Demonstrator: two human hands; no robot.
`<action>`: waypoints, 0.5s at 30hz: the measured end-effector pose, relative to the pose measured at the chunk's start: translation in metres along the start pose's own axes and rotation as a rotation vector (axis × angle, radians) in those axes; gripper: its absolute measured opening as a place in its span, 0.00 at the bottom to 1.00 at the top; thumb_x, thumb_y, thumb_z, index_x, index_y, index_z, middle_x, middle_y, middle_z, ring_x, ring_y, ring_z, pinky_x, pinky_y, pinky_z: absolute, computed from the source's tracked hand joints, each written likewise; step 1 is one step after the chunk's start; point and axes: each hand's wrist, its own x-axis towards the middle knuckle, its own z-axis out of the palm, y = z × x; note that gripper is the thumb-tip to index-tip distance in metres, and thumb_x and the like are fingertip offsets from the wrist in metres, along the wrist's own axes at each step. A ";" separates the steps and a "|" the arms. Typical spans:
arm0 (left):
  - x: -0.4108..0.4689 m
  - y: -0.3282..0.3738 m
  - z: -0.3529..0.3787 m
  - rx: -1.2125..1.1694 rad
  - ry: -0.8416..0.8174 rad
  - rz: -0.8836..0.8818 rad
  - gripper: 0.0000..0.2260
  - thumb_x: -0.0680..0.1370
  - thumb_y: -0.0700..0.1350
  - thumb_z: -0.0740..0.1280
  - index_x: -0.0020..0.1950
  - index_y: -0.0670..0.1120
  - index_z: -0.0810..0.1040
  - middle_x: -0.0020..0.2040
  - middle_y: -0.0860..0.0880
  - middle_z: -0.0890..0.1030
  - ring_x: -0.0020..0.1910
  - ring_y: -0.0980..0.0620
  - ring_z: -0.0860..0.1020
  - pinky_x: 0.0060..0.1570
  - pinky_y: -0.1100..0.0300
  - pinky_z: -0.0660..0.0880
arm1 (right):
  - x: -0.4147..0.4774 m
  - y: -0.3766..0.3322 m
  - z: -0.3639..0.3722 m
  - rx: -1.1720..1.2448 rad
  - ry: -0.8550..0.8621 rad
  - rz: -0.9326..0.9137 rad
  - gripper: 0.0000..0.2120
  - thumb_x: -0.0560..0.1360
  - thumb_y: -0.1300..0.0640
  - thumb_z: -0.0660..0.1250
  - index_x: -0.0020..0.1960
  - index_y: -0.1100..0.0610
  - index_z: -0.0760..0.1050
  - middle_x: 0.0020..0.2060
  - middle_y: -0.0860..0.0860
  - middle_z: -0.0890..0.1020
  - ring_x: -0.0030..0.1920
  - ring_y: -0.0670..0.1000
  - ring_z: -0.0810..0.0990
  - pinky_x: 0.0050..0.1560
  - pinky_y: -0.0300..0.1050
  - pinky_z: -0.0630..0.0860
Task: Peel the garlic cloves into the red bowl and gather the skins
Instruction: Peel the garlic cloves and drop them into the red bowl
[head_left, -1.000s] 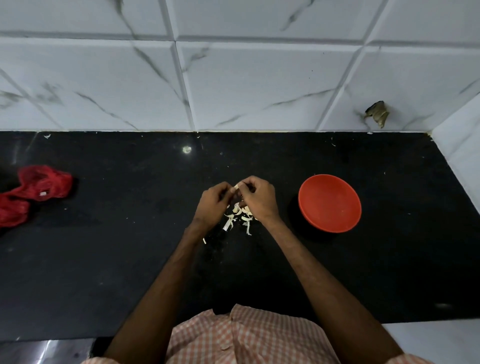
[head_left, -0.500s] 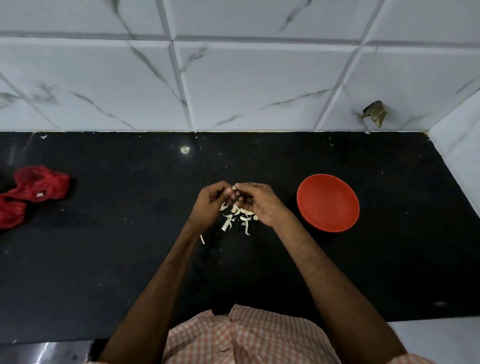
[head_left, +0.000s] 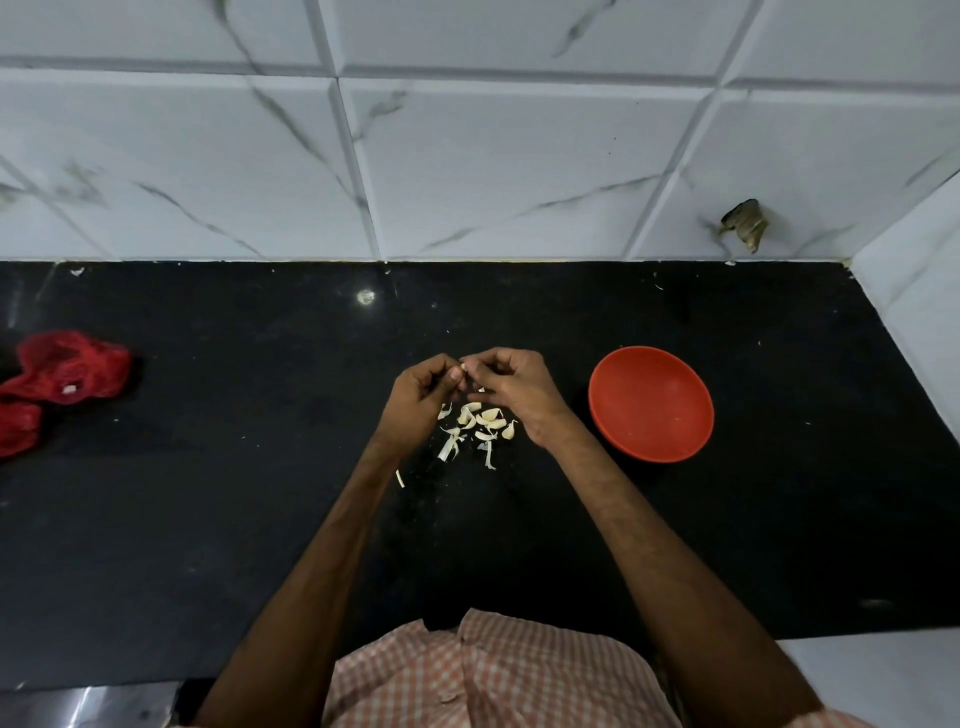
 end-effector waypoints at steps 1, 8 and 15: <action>0.000 -0.001 0.000 0.006 -0.002 -0.002 0.09 0.82 0.42 0.63 0.45 0.40 0.78 0.37 0.49 0.77 0.38 0.53 0.75 0.41 0.59 0.73 | 0.001 0.000 0.000 -0.046 0.012 -0.014 0.05 0.78 0.63 0.69 0.52 0.63 0.81 0.45 0.57 0.84 0.46 0.52 0.86 0.51 0.50 0.84; -0.002 -0.003 0.002 0.024 -0.003 -0.018 0.09 0.81 0.47 0.64 0.42 0.47 0.78 0.36 0.50 0.76 0.37 0.52 0.74 0.40 0.56 0.72 | 0.008 0.008 0.002 -0.190 0.068 -0.012 0.05 0.80 0.64 0.67 0.50 0.62 0.82 0.41 0.58 0.85 0.44 0.55 0.86 0.50 0.53 0.84; -0.004 0.001 0.003 -0.068 -0.020 -0.039 0.09 0.83 0.39 0.61 0.44 0.42 0.77 0.36 0.47 0.75 0.36 0.54 0.73 0.39 0.64 0.72 | 0.005 0.002 0.002 0.104 0.086 0.172 0.06 0.80 0.64 0.66 0.52 0.65 0.81 0.39 0.56 0.82 0.42 0.50 0.83 0.41 0.42 0.83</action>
